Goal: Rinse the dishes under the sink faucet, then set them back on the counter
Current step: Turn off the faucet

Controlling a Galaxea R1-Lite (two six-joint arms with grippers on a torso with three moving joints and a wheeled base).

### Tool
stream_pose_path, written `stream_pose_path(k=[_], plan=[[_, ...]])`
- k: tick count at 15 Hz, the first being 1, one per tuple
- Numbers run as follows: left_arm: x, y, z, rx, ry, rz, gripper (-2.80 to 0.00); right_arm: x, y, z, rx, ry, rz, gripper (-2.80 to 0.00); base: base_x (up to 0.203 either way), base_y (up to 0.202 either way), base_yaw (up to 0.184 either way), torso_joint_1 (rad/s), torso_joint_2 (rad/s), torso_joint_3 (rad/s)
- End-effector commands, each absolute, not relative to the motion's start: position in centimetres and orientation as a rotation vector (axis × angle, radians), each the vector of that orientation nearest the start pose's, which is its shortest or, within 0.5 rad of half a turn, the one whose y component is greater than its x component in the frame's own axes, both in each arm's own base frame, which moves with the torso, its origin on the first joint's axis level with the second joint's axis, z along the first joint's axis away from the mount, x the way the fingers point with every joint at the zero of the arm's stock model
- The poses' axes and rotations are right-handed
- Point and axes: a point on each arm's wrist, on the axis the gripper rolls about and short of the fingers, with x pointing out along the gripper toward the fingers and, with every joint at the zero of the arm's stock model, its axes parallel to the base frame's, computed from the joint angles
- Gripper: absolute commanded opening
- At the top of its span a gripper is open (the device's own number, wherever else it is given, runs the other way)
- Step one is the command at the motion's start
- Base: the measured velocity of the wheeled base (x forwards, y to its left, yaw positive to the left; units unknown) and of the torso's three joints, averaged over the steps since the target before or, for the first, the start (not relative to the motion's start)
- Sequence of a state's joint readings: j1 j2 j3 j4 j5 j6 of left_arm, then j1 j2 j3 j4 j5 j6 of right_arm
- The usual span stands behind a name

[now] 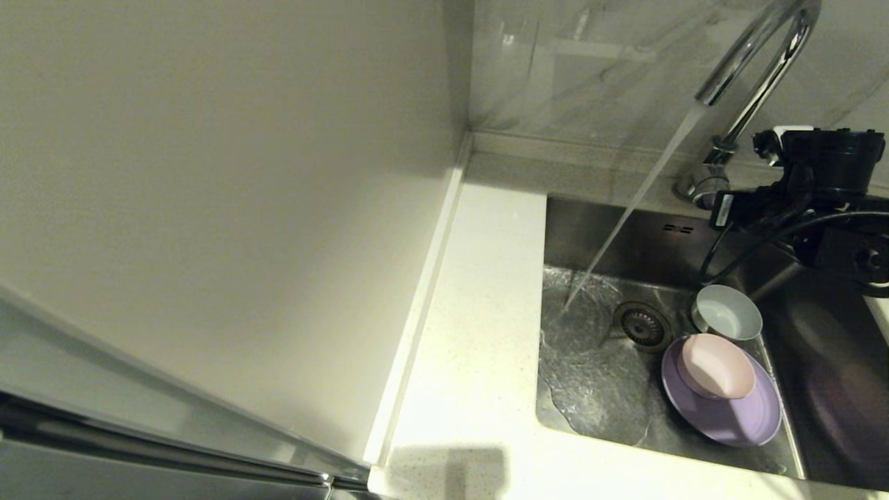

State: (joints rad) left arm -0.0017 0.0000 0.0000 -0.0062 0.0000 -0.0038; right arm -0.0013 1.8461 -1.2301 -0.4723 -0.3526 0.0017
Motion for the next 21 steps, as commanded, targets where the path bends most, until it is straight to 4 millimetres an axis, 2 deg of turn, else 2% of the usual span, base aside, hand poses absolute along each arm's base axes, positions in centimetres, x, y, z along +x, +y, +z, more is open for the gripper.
stream_pose_path(k=[1,7,10,12,15,19,21], plan=[[-2.3,0.0,7.5,-0.005,-0.005,-0.002,-2.80,37.8,-0.8,23.0,-0.024,0.145,-0.355,-2.80,0.000,0.000,0.000,0.000,0.00,0.000],[-2.3,0.0,7.5,-0.005,-0.003,-0.002,-2.80,39.8,-1.1,22.6,-0.022,0.136,-0.362,-2.80,0.000,0.000,0.000,0.000,0.00,0.000],[-2.3,0.0,7.5,-0.005,-0.004,-0.002,-2.80,39.5,-1.3,23.2,-0.016,0.112,-0.380,-2.80,0.000,0.000,0.000,0.000,0.00,0.000],[-2.3,0.0,7.5,-0.005,-0.003,-0.002,-2.80,38.6,-2.1,24.6,-0.006,0.060,-0.401,-2.80,0.000,0.000,0.000,0.000,0.00,0.000],[-2.3,0.0,7.5,-0.005,-0.003,-0.002,-2.80,36.0,-2.8,26.8,0.001,0.023,-0.412,-2.80,0.000,0.000,0.000,0.000,0.00,0.000],[-2.3,0.0,7.5,-0.005,-0.004,-0.002,-2.80,31.9,-2.6,28.3,0.002,0.073,-0.377,-2.80,0.000,0.000,0.000,0.000,0.00,0.000],[-2.3,0.0,7.5,-0.005,-0.005,-0.002,-2.80,30.0,-2.4,28.4,-0.006,0.183,-0.348,-2.80,0.000,0.000,0.000,0.000,0.00,0.000]])
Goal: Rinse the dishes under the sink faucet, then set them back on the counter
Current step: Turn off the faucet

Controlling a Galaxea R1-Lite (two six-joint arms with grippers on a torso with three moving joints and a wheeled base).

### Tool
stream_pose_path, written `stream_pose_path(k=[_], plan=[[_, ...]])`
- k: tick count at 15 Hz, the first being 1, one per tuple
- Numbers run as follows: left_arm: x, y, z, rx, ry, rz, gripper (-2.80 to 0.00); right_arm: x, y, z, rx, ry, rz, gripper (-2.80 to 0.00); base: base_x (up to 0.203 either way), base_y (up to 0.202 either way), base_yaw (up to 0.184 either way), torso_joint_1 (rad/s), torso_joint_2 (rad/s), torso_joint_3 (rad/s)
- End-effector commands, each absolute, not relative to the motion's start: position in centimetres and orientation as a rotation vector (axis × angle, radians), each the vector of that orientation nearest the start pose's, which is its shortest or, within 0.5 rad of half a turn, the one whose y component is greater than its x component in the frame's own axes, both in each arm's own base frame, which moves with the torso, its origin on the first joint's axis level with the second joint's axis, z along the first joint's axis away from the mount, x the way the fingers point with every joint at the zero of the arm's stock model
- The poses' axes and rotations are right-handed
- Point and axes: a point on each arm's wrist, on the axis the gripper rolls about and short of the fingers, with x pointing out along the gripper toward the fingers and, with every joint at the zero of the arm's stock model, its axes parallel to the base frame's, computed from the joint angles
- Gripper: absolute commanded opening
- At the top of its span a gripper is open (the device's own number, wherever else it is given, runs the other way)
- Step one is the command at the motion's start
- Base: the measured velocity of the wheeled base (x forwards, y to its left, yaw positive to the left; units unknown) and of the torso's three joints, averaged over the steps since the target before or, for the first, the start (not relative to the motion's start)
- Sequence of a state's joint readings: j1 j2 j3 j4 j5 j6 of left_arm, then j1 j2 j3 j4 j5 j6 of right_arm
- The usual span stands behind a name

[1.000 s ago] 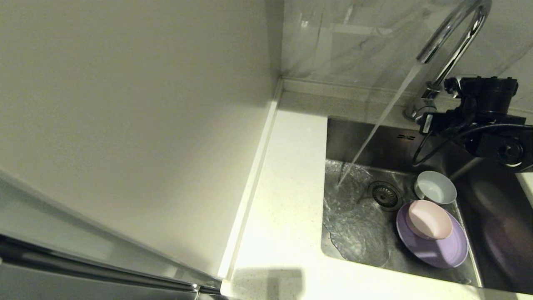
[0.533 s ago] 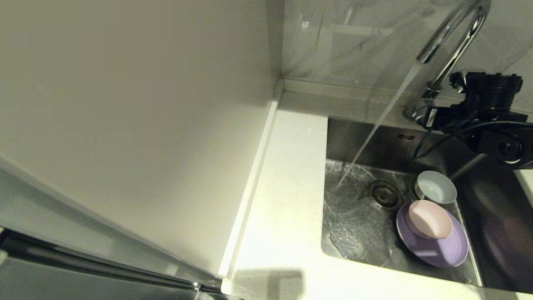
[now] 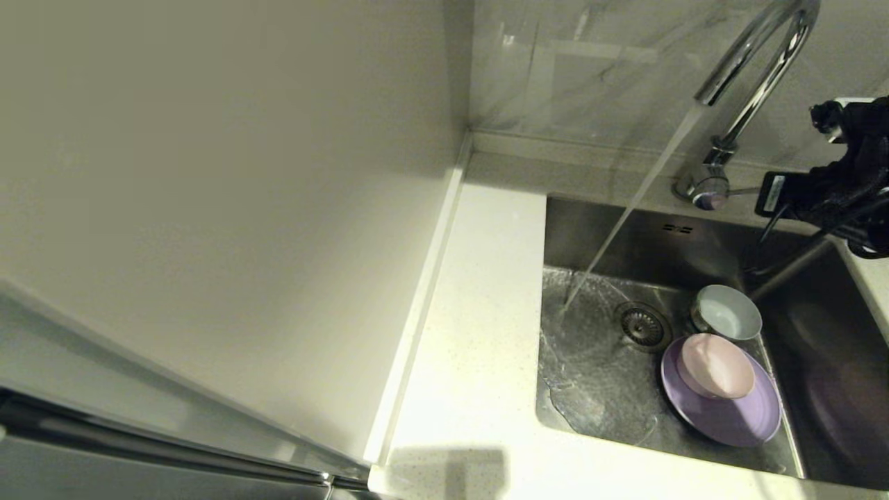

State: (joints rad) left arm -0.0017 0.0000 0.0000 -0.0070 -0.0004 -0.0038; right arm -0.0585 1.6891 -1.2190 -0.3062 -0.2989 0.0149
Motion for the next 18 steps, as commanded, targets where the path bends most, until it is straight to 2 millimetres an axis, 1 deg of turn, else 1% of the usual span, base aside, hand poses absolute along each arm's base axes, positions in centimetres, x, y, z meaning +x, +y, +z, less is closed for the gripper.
stream_pose_path(k=[1,4,5,7,10,13,18], plan=[[-2.3,0.0,7.5,-0.005,-0.003,-0.002,-2.80,29.5,-2.3,28.4,-0.004,0.242,-0.327,-2.80,0.000,0.000,0.000,0.000,0.00,0.000],[-2.3,0.0,7.6,-0.005,-0.005,-0.002,-2.80,29.2,-2.0,28.7,0.028,0.401,-0.292,-2.80,0.000,0.000,0.000,0.000,0.00,0.000],[-2.3,0.0,7.5,-0.005,-0.005,-0.002,-2.80,29.7,-1.6,28.7,0.042,0.426,-0.282,-2.80,0.000,0.000,0.000,0.000,0.00,0.000],[-2.3,0.0,7.5,-0.005,-0.005,-0.002,-2.80,31.5,-0.9,27.7,0.063,0.457,-0.269,-2.80,0.000,0.000,0.000,0.000,0.00,0.000],[-2.3,0.0,7.5,-0.005,-0.003,-0.002,-2.80,33.3,-0.3,26.3,0.053,0.493,-0.278,-2.80,0.000,0.000,0.000,0.000,0.00,0.000],[-2.3,0.0,7.5,-0.005,-0.003,-0.002,-2.80,34.9,-0.2,25.5,0.049,0.484,-0.293,-2.80,0.000,0.000,0.000,0.000,0.00,0.000],[-2.3,0.0,7.5,-0.005,-0.005,-0.002,-2.80,35.8,-0.4,26.1,0.045,0.406,-0.357,-2.80,0.000,0.000,0.000,0.000,0.00,0.000]])
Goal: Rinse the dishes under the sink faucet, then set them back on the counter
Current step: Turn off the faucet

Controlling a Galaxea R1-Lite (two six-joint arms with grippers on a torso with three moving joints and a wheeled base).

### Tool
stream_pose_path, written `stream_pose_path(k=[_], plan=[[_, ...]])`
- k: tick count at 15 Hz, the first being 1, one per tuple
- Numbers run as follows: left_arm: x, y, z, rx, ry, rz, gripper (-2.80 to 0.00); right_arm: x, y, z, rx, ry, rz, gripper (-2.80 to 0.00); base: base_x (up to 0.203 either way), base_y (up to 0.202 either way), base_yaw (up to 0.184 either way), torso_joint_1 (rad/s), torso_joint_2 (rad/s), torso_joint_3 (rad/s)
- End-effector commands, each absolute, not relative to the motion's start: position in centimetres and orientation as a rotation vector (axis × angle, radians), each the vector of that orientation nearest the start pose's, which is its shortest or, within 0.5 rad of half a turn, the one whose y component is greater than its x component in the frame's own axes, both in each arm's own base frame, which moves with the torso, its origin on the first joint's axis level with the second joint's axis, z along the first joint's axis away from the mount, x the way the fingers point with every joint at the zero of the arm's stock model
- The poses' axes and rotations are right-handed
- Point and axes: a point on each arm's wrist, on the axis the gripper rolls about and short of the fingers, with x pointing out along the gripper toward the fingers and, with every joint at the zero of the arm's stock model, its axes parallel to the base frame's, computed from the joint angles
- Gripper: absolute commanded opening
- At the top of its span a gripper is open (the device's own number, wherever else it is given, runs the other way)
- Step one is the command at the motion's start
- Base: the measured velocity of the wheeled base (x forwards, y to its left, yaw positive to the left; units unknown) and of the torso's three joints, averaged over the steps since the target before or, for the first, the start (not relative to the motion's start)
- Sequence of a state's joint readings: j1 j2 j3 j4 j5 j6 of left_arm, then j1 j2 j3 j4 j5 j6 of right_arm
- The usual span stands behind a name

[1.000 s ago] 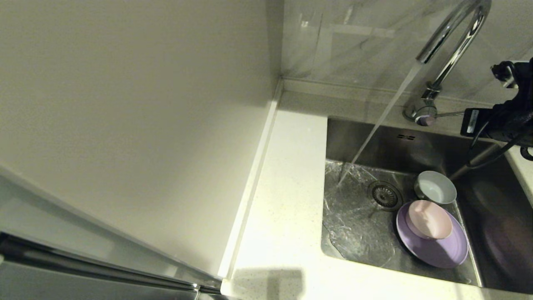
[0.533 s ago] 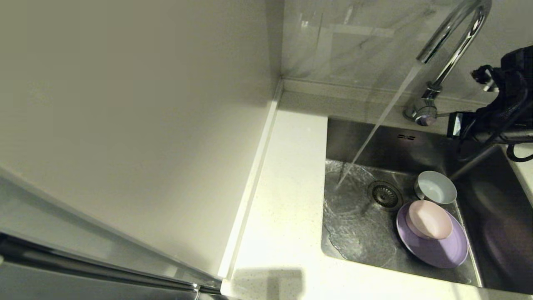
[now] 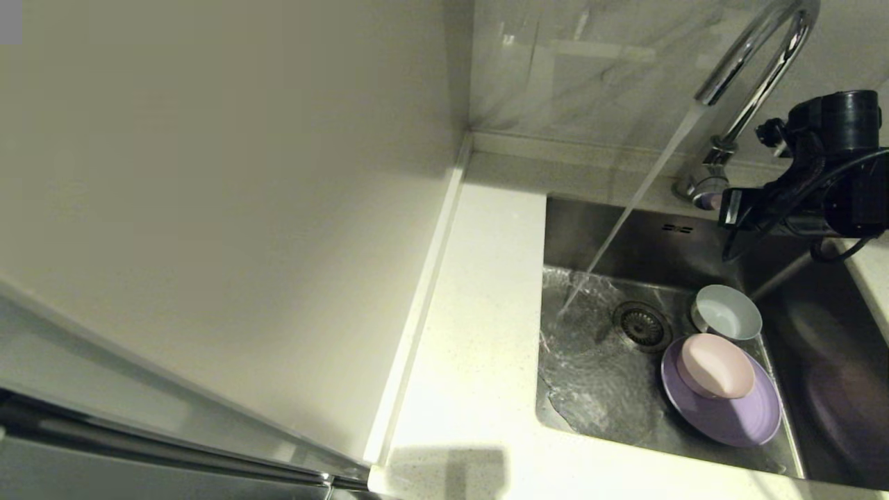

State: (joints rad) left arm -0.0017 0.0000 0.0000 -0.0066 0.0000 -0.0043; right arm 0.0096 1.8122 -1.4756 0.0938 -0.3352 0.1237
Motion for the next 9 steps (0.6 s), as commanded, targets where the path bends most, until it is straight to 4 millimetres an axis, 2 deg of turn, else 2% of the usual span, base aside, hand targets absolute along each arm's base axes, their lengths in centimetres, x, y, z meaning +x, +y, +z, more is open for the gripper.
stream_pose_path(k=[1,9], plan=[[-2.3,0.0,7.5,-0.005,-0.003,-0.002,-2.80,36.0,-0.5,26.2,0.041,0.401,-0.371,-2.80,0.000,0.000,0.000,0.000,0.00,0.000],[-2.3,0.0,7.5,-0.005,-0.005,-0.002,-2.80,37.2,-0.8,25.8,0.031,0.357,-0.428,-2.80,0.000,0.000,0.000,0.000,0.00,0.000]])
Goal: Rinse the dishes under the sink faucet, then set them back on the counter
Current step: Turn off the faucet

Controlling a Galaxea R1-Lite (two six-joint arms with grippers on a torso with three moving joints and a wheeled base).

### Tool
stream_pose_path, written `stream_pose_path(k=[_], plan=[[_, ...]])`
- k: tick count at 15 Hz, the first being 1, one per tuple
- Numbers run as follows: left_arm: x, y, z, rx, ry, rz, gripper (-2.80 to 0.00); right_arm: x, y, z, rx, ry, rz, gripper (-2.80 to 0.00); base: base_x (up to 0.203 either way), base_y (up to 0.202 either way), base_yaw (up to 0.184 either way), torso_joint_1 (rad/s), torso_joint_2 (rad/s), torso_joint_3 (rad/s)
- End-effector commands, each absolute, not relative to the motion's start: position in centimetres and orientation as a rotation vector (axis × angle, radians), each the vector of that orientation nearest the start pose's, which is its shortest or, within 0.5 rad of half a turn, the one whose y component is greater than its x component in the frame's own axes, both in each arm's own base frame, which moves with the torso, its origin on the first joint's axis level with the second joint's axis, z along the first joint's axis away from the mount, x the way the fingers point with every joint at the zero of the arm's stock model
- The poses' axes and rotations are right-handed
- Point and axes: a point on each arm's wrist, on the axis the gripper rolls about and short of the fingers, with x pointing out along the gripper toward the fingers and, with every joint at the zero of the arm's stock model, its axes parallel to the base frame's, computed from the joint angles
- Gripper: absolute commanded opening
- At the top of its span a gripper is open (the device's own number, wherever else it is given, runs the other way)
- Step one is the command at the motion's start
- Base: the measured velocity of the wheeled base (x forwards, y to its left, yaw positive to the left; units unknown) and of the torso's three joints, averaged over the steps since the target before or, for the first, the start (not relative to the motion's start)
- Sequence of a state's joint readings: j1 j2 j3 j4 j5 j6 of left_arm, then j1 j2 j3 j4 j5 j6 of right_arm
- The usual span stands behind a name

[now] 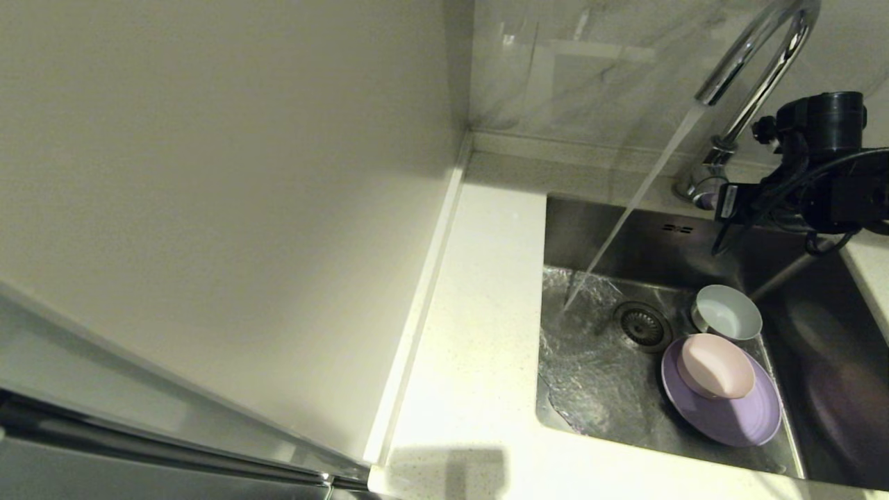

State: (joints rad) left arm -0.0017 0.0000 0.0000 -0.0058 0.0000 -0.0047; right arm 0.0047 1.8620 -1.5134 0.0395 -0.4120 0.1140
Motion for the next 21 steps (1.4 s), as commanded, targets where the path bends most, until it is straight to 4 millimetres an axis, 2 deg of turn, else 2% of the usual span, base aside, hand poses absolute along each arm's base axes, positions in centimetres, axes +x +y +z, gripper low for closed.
stream_pose_path(k=[1,9,13,15,18,21], plan=[[-2.3,0.0,7.5,-0.005,-0.005,-0.002,-2.80,37.3,-0.8,25.8,0.032,0.350,-0.429,-2.80,0.000,0.000,0.000,0.000,0.00,0.000],[-2.3,0.0,7.5,-0.005,-0.003,-0.002,-2.80,38.7,-0.9,25.7,0.027,0.251,-0.461,-2.80,0.000,0.000,0.000,0.000,0.00,0.000],[-2.3,0.0,7.5,-0.005,-0.005,-0.002,-2.80,40.1,-1.0,25.7,-0.003,0.116,-0.467,-2.80,0.000,0.000,0.000,0.000,0.00,0.000],[-2.3,0.0,7.5,-0.005,-0.003,-0.002,-2.80,40.4,-1.0,25.4,-0.006,0.102,-0.467,-2.80,0.000,0.000,0.000,0.000,0.00,0.000],[-2.3,0.0,7.5,-0.005,-0.004,-0.002,-2.80,39.9,-1.2,26.1,-0.002,0.086,-0.470,-2.80,0.000,0.000,0.000,0.000,0.00,0.000],[-2.3,0.0,7.5,-0.005,-0.004,-0.002,-2.80,37.4,-1.5,28.2,-0.001,0.063,-0.464,-2.80,0.000,0.000,0.000,0.000,0.00,0.000]])
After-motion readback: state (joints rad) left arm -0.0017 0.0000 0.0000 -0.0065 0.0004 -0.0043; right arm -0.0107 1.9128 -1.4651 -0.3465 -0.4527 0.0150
